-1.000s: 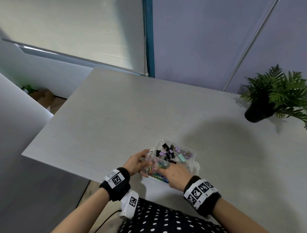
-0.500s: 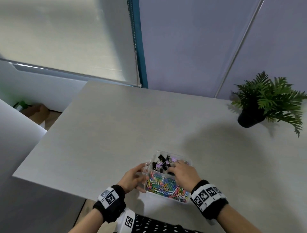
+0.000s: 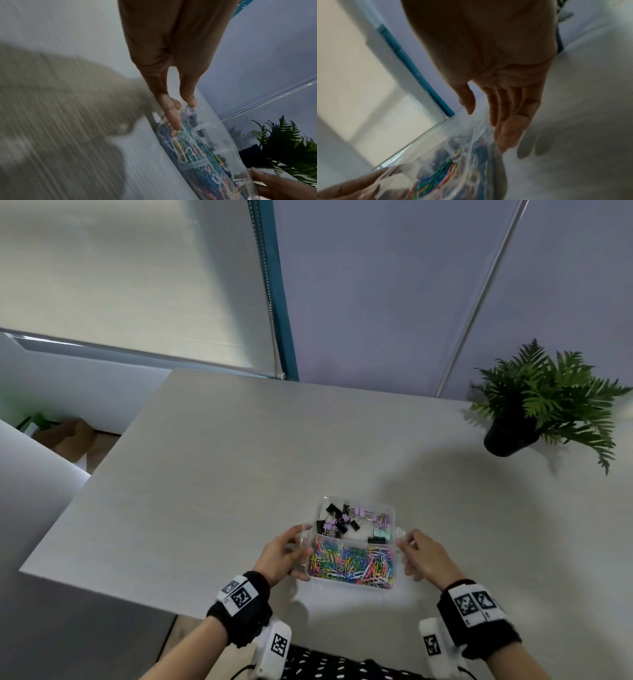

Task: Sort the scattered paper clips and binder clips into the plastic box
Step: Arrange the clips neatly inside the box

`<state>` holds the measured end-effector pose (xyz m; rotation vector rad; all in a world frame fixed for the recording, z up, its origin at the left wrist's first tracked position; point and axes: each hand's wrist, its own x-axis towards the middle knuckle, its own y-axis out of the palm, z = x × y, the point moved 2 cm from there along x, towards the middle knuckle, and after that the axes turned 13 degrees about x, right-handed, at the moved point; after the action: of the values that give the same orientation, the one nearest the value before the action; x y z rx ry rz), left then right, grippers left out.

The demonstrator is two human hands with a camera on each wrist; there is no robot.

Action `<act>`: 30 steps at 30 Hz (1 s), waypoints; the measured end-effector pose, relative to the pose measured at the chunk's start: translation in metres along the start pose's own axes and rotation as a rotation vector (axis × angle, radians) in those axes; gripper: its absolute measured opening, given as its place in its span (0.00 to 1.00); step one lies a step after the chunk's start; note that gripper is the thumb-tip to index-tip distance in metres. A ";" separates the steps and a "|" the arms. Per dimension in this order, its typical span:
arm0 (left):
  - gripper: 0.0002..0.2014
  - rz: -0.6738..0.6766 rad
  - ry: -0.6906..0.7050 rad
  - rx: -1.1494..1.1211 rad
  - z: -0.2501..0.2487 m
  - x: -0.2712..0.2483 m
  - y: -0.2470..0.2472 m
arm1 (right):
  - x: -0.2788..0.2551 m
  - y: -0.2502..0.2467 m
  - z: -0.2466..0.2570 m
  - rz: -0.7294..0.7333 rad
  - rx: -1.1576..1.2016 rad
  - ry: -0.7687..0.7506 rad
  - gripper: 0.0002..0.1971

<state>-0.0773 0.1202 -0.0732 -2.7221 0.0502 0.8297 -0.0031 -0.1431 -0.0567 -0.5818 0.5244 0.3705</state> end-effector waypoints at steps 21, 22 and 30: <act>0.22 -0.031 -0.028 -0.005 -0.042 0.071 -0.010 | 0.050 -0.010 0.030 -0.123 0.187 -0.002 0.06; 0.22 -0.028 -0.023 0.000 -0.041 0.072 -0.010 | 0.050 -0.010 0.031 -0.121 0.184 -0.006 0.04; 0.22 -0.020 -0.012 0.011 -0.038 0.075 -0.011 | 0.051 -0.010 0.032 -0.134 0.189 0.013 0.04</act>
<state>0.0067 0.1238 -0.0817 -2.7021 0.0246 0.8381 0.0539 -0.1226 -0.0582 -0.4339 0.5240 0.1876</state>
